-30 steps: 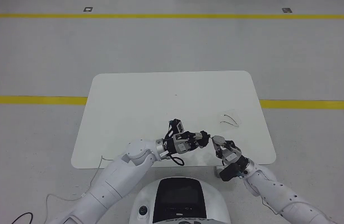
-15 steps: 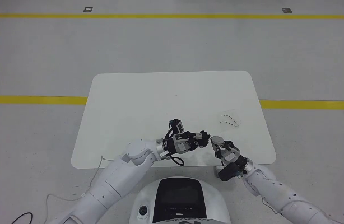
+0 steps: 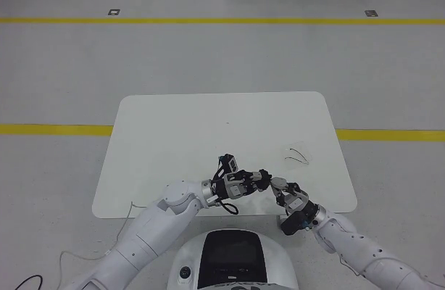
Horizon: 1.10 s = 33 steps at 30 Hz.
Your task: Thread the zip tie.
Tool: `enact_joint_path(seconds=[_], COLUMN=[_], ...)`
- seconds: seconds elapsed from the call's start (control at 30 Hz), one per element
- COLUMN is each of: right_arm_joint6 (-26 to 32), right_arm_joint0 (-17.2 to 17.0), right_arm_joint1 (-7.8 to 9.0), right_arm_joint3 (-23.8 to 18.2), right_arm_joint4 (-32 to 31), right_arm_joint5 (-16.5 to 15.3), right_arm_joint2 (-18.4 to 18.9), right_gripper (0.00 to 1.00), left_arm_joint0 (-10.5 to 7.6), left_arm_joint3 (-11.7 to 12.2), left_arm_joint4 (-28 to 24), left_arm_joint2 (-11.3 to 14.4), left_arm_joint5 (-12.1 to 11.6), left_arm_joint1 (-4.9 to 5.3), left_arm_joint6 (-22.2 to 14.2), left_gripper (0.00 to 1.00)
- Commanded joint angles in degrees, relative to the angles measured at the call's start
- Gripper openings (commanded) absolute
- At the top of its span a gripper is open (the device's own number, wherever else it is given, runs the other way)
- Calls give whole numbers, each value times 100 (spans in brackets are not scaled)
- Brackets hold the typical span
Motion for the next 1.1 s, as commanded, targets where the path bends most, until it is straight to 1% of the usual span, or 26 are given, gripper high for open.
enact_joint_path(seconds=[0.0, 1.07], right_arm_joint6=[9, 110], right_arm_joint0=[16, 244], right_arm_joint1=[6, 91], right_arm_joint3=[0, 52], right_arm_joint4=[0, 0], right_arm_joint5=[0, 0], right_arm_joint2=[-24, -384], right_gripper=[0, 0], left_arm_joint0=[0, 0], left_arm_joint3=[0, 0], left_arm_joint4=[0, 0], left_arm_joint2=[0, 0], left_arm_joint5=[0, 0], left_arm_joint1=[0, 0], left_arm_joint6=[0, 0], left_gripper=[0, 0])
